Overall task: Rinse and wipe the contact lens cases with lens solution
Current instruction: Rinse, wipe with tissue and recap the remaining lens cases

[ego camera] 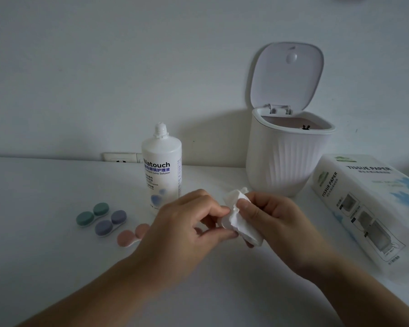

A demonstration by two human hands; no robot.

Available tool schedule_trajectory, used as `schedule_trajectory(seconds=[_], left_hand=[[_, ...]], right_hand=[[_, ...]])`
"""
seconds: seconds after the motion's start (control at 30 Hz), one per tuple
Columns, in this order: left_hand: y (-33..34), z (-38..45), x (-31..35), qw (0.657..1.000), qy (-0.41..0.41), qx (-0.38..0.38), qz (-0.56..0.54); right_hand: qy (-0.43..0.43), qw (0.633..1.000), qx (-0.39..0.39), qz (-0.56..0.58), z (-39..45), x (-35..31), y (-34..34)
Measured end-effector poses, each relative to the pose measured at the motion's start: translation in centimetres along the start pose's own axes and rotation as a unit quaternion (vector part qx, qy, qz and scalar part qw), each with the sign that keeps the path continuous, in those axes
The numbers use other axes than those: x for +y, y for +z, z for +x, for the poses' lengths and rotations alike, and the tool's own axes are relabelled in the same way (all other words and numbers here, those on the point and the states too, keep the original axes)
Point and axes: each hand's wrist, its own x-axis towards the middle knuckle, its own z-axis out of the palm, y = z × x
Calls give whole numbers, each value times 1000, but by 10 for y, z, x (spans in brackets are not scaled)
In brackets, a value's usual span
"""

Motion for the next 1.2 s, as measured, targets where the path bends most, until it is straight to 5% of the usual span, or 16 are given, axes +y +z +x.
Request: schedule_trajectory(seconds=[0.23, 0.53, 0.8, 1.2], left_hand=[[-15, 2, -9, 997, -15, -80, 11], [-4, -2, -4, 999, -16, -12, -25], [-17, 1, -14, 990, -64, -116, -44], [-13, 0, -13, 981, -166, -18, -100]], right_hand=[[44, 992, -79, -90, -3, 4, 2], [6, 999, -8, 33, -2, -2, 3], [46, 988, -86, -118, -5, 6, 3], [-91, 975, 175, -100, -2, 9, -8]])
